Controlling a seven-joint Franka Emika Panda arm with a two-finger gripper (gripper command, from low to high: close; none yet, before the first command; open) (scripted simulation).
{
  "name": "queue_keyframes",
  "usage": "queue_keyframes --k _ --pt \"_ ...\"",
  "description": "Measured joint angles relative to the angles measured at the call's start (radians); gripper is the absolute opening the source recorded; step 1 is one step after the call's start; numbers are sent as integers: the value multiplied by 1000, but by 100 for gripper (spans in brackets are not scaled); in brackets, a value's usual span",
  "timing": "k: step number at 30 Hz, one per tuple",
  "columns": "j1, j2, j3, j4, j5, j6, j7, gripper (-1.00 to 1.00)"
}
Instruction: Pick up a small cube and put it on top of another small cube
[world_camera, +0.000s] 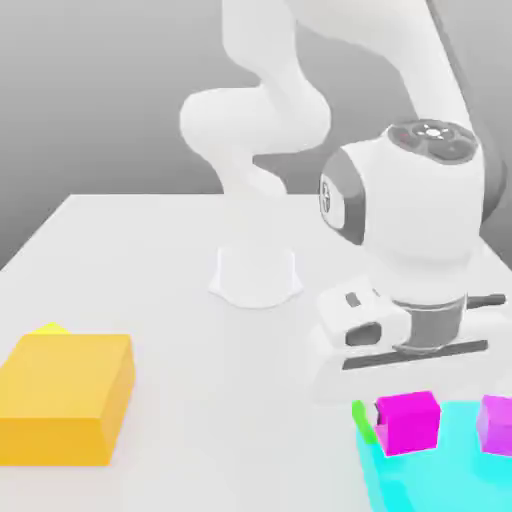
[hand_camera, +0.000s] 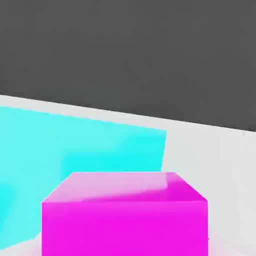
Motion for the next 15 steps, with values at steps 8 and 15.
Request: queue_keyframes --k 8,15 --pt "106 -1 86 61 -67 -71 -40 -100" --pt "118 60 76 49 -97 -1 -23 100"
